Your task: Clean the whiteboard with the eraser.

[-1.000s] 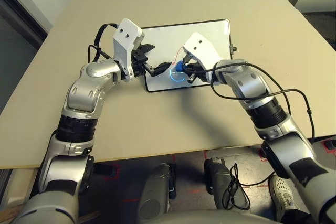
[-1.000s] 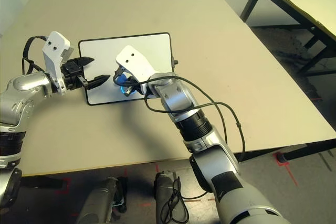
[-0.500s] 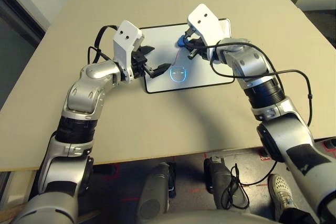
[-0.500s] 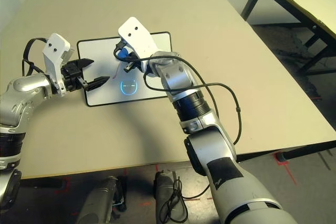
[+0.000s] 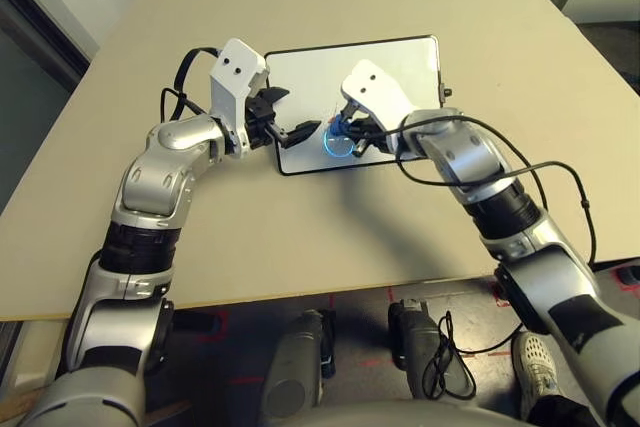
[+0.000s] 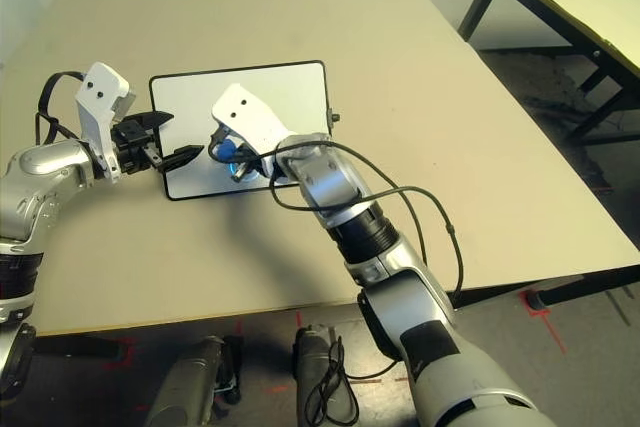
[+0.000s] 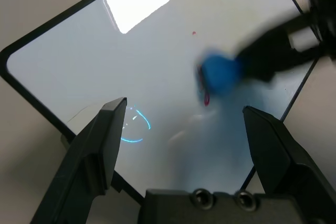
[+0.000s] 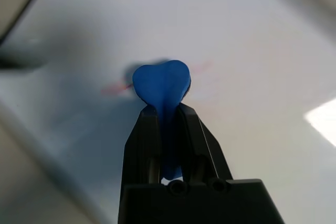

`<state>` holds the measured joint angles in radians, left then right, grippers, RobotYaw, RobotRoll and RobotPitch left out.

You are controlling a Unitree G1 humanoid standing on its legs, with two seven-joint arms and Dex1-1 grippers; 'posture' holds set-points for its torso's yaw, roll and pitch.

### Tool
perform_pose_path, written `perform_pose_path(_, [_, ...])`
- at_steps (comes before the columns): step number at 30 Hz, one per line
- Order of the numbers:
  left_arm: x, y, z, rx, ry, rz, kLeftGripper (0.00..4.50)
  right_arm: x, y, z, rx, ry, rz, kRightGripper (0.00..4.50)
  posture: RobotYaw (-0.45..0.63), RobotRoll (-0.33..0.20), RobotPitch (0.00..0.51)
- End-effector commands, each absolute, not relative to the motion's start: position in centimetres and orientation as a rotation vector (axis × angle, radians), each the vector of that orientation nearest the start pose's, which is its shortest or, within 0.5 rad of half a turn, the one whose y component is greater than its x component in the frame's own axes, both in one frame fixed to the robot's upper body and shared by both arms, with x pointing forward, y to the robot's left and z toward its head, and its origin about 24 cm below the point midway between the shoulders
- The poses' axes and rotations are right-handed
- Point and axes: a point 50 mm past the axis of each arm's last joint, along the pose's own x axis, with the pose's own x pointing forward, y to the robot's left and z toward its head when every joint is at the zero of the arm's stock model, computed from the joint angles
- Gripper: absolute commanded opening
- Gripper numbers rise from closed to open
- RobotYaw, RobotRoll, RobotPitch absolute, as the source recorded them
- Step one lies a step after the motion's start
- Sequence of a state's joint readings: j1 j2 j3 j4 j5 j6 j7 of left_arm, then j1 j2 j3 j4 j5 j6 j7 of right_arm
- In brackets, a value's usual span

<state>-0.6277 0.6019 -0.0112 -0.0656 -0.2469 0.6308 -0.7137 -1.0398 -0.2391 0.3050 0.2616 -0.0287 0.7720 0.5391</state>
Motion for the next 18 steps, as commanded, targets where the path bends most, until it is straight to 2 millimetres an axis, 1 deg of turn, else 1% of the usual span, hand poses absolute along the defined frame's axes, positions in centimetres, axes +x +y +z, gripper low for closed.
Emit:
perform_pose_path(1, [32.3,18.6,20.2,0.363,0.072,-0.693,4.5,37.1,-6.1,20.9,-0.531,0.173,0.676,0.33,0.05,0.0,0.191])
perform_pose_path(5, [32.4,18.6,20.3,0.365,0.069,-0.693,4.5,36.7,-6.0,20.0,-0.541,0.199,0.694,0.33,0.05,0.0,0.189])
perform_pose_path(7, [32.4,18.6,20.3,0.366,0.068,-0.692,4.5,36.1,-5.8,19.1,-0.55,0.228,0.723,0.33,0.05,0.0,0.187])
perform_pose_path(9, [32.4,18.6,20.4,0.367,0.066,-0.693,4.5,35.1,-5.4,17.8,-0.568,0.284,0.776,0.33,0.05,0.0,0.187])
perform_pose_path(11, [32.4,18.5,20.5,0.367,0.065,-0.693,4.5,34.4,-5.1,17.1,-0.576,0.313,0.809,0.33,0.05,0.0,0.19])
perform_pose_path(15, [32.4,18.5,20.4,0.365,0.066,-0.695,4.5,33.6,-4.7,16.5,-0.584,0.341,0.844,0.33,0.05,0.0,0.193])
perform_pose_path(18, [32.3,18.6,20.4,0.369,0.073,-0.696,4.5,34.0,-4.8,16.8,-0.584,0.33,0.82,0.33,0.05,0.0,0.195])
